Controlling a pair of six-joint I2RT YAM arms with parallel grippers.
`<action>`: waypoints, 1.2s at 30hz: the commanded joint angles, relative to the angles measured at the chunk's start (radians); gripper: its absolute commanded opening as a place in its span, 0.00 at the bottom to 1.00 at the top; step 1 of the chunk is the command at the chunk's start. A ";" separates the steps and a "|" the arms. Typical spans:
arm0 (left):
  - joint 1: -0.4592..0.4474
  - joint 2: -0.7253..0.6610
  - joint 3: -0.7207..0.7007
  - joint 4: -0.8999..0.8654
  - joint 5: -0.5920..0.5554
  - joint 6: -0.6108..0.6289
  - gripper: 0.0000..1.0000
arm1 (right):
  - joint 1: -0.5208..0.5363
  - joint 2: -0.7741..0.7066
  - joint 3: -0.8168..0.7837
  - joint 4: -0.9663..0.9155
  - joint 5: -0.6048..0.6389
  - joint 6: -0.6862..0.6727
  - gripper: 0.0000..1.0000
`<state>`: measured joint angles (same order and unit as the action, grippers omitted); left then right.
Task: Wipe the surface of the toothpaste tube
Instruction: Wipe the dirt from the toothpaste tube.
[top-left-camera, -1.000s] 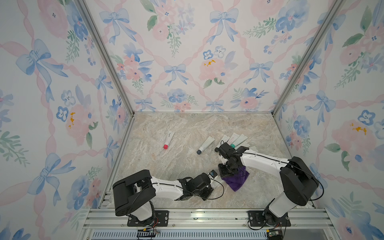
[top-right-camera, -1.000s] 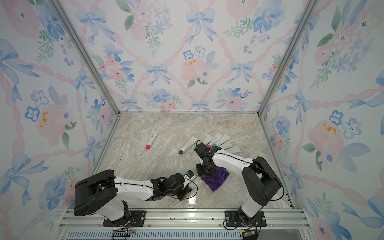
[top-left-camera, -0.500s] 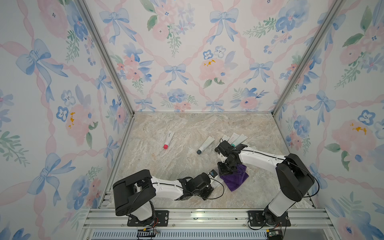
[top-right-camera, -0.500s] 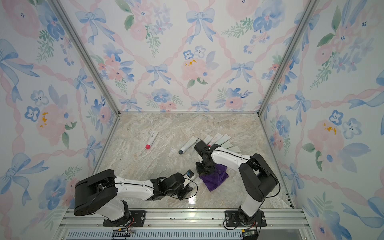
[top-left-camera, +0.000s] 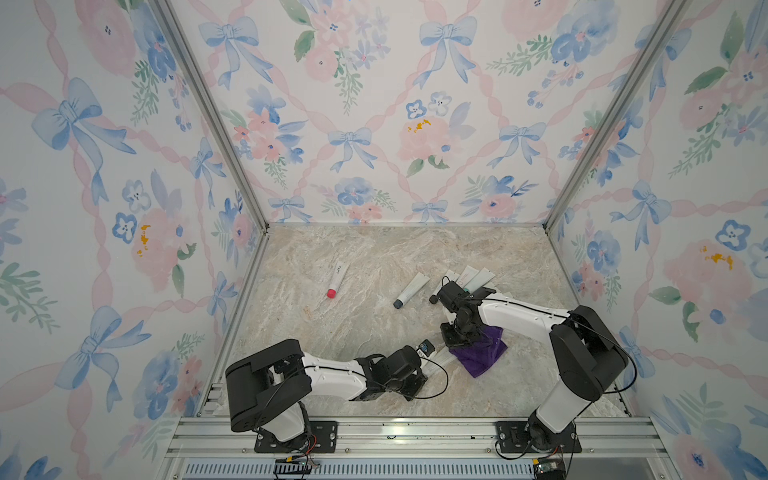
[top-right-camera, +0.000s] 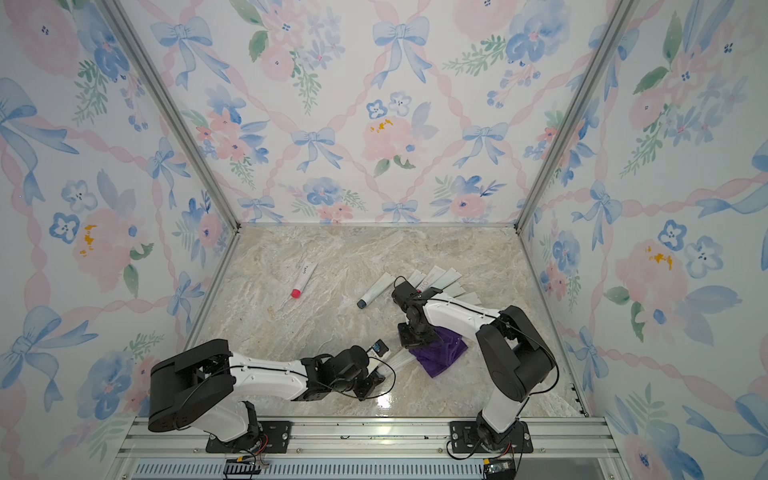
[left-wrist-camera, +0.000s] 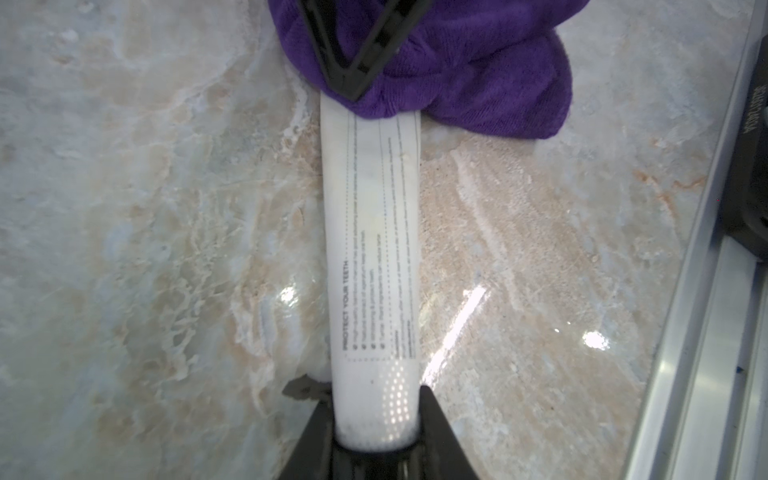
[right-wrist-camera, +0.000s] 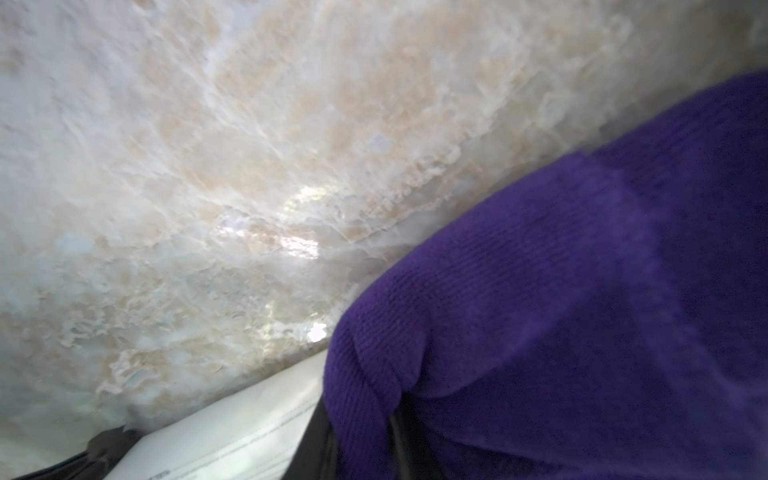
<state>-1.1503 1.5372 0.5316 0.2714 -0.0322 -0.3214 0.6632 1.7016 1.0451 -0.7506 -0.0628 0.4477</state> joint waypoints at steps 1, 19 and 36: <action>0.008 0.006 -0.013 -0.015 -0.012 -0.001 0.27 | 0.067 -0.018 -0.031 0.022 -0.174 0.045 0.20; 0.008 -0.001 -0.017 -0.016 -0.014 -0.001 0.27 | -0.064 0.006 -0.072 -0.081 0.038 -0.037 0.20; 0.011 0.006 -0.013 -0.015 -0.015 0.000 0.27 | 0.088 -0.087 -0.111 0.066 -0.205 0.091 0.20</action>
<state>-1.1503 1.5364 0.5308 0.2680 -0.0315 -0.3210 0.6743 1.6272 0.9657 -0.7166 -0.0761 0.4740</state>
